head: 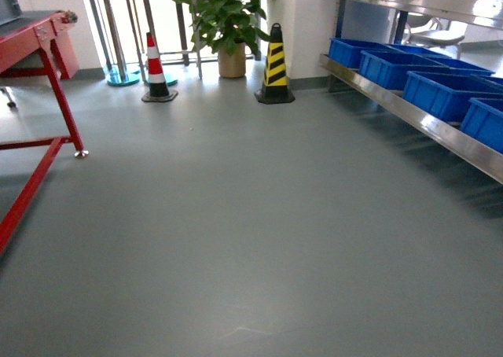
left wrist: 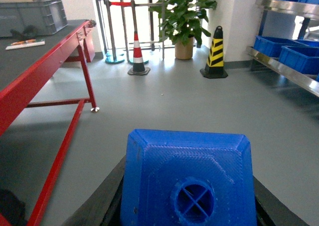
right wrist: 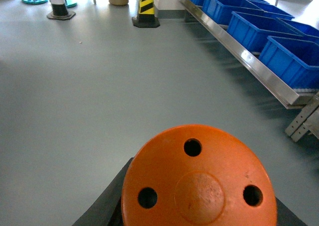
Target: Sort blue parts and orange caps into right shelf containers
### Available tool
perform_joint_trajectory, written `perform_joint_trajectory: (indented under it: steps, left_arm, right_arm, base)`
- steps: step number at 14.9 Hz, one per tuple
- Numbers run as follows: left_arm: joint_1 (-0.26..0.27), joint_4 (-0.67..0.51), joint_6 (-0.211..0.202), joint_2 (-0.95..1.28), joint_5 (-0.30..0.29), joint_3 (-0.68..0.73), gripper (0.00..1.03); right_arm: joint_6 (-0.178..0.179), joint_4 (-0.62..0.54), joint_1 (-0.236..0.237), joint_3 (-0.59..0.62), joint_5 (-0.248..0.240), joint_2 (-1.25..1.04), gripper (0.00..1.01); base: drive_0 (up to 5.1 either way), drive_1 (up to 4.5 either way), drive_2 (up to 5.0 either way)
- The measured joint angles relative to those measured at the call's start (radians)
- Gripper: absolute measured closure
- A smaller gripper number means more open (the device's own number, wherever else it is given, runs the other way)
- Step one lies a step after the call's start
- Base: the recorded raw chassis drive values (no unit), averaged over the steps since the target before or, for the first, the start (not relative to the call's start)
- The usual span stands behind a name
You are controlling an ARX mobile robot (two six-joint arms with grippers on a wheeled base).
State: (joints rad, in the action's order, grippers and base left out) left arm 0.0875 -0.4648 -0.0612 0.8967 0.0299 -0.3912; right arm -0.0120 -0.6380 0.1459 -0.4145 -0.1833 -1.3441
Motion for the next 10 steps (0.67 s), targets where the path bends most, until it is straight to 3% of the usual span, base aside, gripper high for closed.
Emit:
perform_joint_trajectory:
  steps: [10]
  left_arm:
    - [0.0,0.0,0.0,0.0,0.0,0.0,0.58]
  right_arm:
    - [0.0,0.0,0.0,0.0,0.0,0.0,0.57]
  base:
    - [-1.6,-1.59,-1.6]
